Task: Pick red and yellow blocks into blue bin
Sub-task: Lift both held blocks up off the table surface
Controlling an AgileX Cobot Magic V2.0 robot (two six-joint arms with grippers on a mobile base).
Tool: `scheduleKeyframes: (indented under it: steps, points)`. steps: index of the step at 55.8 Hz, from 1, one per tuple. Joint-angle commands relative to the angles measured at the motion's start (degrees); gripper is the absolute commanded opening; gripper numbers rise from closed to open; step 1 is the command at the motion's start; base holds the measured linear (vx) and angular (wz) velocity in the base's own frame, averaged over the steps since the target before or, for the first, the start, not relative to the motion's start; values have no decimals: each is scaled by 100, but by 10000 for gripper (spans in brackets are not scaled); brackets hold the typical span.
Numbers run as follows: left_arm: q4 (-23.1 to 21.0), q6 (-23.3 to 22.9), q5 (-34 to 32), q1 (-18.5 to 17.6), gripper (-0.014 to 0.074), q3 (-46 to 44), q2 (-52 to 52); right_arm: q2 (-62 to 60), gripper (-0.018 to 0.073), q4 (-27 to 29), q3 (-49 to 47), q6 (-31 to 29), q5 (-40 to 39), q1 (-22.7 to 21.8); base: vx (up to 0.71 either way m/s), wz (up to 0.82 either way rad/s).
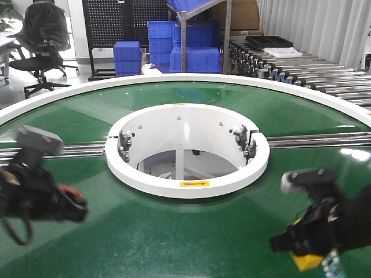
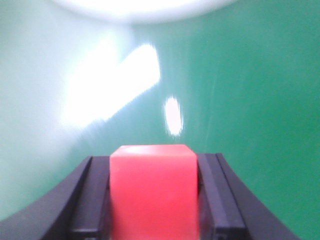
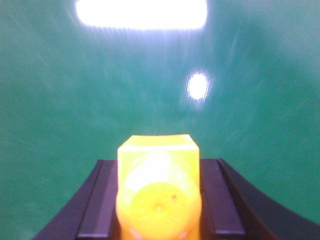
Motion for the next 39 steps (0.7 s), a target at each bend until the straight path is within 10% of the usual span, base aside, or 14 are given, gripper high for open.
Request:
scheduleKeyframes:
  steps: [1, 39]
  points:
    - [-99, -39, -341, -3, -1, -40, -824, -876, -11, 6, -123, -133, -277, -2, 0, 0]
    - [-104, -380, -2209, -3, -1, 2800, -3888, -4769, -11, 159, 2324, -257, -2503, -2, 0, 0]
